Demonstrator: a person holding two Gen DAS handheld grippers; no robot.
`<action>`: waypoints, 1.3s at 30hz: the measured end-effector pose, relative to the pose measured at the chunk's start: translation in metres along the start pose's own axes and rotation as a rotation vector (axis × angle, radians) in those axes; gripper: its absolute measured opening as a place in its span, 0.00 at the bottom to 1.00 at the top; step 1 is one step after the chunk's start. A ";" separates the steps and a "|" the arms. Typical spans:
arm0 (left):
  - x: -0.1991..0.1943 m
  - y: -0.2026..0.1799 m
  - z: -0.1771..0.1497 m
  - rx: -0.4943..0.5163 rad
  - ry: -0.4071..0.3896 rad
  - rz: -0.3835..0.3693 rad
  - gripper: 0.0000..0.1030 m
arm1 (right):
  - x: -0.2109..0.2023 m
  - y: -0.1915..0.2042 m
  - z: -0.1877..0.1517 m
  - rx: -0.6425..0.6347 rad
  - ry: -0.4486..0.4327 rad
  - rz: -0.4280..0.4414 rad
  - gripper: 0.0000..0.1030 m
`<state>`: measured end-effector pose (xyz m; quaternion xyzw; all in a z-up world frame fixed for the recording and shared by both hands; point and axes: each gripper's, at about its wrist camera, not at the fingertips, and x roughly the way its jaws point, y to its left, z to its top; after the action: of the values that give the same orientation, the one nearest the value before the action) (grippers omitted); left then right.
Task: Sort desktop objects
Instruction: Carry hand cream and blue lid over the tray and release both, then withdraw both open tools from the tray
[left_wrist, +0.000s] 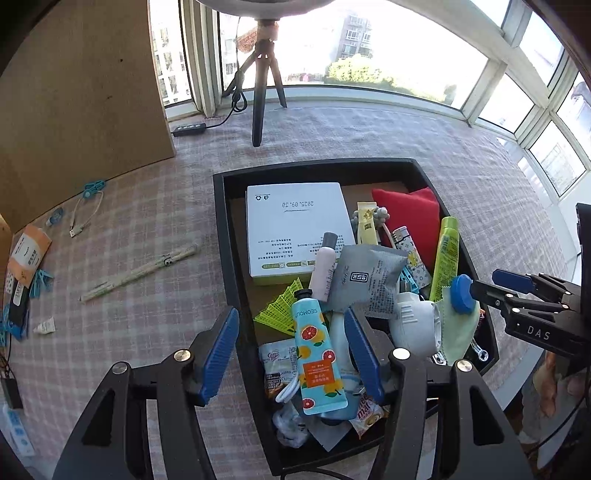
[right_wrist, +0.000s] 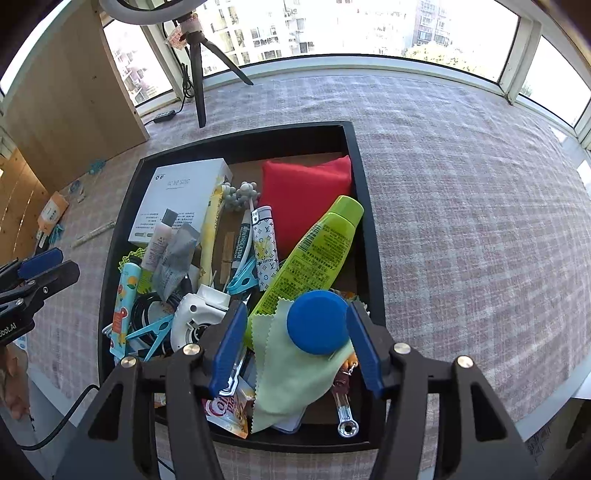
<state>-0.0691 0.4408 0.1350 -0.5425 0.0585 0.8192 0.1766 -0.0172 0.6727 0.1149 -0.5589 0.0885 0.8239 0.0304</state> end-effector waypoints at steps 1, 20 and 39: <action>0.000 0.003 -0.001 -0.002 0.003 0.002 0.56 | 0.001 0.003 0.000 -0.002 -0.001 0.001 0.53; -0.036 0.105 -0.036 -0.078 -0.037 0.056 0.56 | -0.005 0.113 0.000 -0.095 -0.036 0.049 0.57; -0.083 0.238 -0.118 -0.162 -0.088 0.136 0.74 | 0.009 0.291 -0.064 -0.145 -0.085 0.087 0.67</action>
<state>-0.0218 0.1661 0.1399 -0.5132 0.0208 0.8544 0.0784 -0.0057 0.3747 0.1168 -0.5198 0.0515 0.8517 -0.0421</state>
